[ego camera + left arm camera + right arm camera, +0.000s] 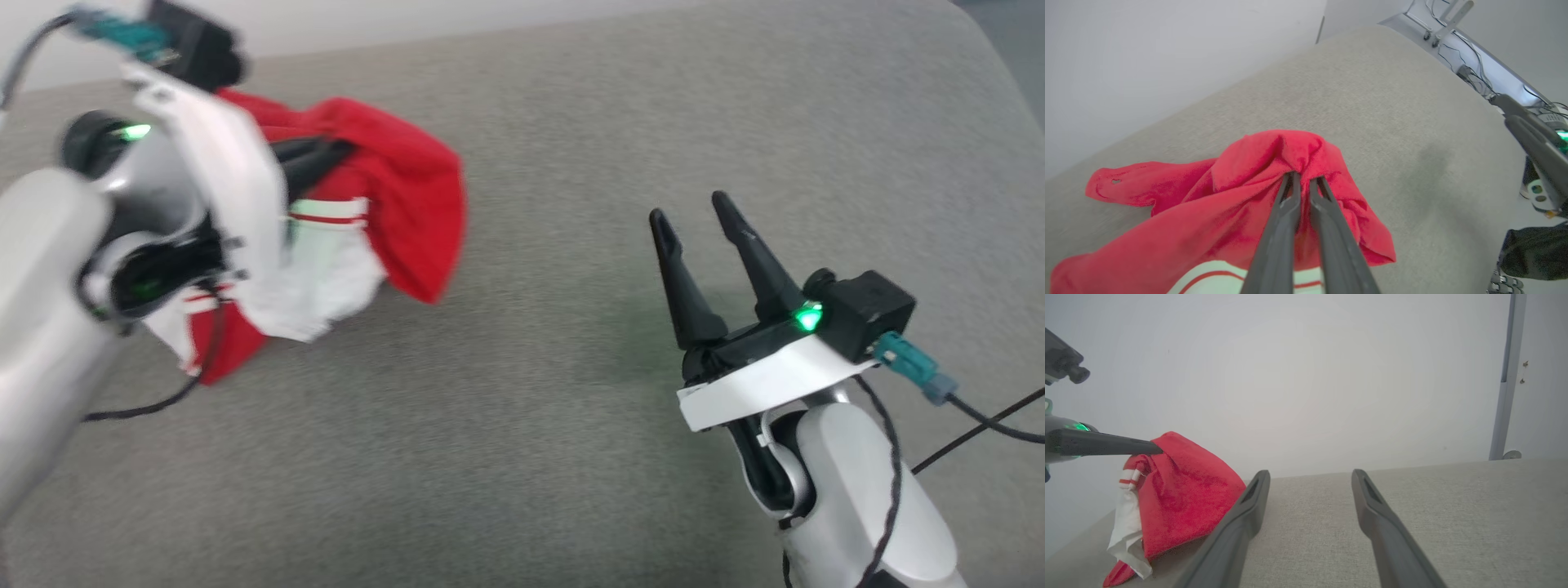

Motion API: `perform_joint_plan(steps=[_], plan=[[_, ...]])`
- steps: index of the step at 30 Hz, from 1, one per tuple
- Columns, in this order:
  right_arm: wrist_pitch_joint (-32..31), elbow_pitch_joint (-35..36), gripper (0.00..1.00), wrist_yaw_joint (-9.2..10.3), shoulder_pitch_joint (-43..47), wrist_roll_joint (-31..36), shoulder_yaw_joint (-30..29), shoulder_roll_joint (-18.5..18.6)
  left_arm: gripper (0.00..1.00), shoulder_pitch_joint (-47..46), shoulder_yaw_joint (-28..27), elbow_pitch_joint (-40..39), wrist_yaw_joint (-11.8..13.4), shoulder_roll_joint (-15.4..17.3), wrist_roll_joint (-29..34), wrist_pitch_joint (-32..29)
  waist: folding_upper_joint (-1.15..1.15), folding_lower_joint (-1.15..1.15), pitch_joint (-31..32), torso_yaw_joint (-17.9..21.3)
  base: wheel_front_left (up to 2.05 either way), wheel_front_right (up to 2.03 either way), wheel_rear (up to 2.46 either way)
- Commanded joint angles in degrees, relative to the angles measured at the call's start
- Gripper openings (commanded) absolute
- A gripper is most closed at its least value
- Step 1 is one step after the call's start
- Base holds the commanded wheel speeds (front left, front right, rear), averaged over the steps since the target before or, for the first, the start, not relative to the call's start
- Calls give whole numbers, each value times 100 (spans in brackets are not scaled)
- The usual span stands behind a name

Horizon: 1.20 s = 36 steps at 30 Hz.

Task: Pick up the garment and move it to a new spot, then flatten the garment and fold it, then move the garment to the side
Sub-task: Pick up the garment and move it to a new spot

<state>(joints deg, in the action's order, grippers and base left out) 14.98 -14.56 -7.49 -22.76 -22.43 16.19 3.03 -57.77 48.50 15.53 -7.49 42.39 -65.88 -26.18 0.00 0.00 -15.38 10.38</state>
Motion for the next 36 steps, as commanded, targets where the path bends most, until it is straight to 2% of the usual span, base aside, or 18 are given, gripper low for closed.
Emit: perform_joint_plan(steps=[1,6,9,13,17,19,21,28,33,34,35,36], plan=[[28,80,100,0,22,-86,-60,-9,0,-174,83,14,49,-184,-61,-172,0,0,-156,297,0,0,0],[28,255,100,0,59,-376,-196,-7,0,-458,419,349,210,-1044,-154,-675,0,0,-375,863,0,0,0],[28,343,100,0,82,-556,-294,-13,0,-662,588,686,210,-1516,-43,-759,0,0,-519,1219,0,0,0],[28,439,100,0,121,-753,-371,-15,0,-936,633,1289,185,-2077,36,-627,0,0,-685,1699,0,0,0],[28,448,100,0,236,-894,-406,-17,0,-1089,526,2041,176,-2575,-141,-449,0,0,-751,2102,0,0,0],[28,450,100,0,261,-957,-413,-14,0,-1174,488,2390,159,-2808,-166,-324,0,0,-782,2249,0,0,0],[28,481,100,0,320,-988,-463,-14,0,-1230,678,2707,114,-2976,23,-250,0,0,-828,2299,0,0,0],[28,715,100,0,481,-1116,-647,-11,0,-1298,1333,3757,3,-3235,369,-549,0,0,-1045,2320,0,0,0],[28,813,100,0,517,-1159,-697,-12,0,-1217,1821,3838,4,-3032,420,-848,0,0,-1150,2324,0,0,0],[28,814,100,0,519,-1162,-700,-10,5,-1225,1969,3779,13,-2931,492,-831,0,0,-1163,2325,0,0,0],[28,814,100,0,519,-1162,-700,-10,5,-1225,1969,3779,13,-2931,492,-831,0,0,-1163,2325,0,0,0],[28,803,100,0,508,-1158,-686,-10,15,-1208,2030,3757,15,-2847,422,-830,0,0,-1170,2324,0,0,0]])
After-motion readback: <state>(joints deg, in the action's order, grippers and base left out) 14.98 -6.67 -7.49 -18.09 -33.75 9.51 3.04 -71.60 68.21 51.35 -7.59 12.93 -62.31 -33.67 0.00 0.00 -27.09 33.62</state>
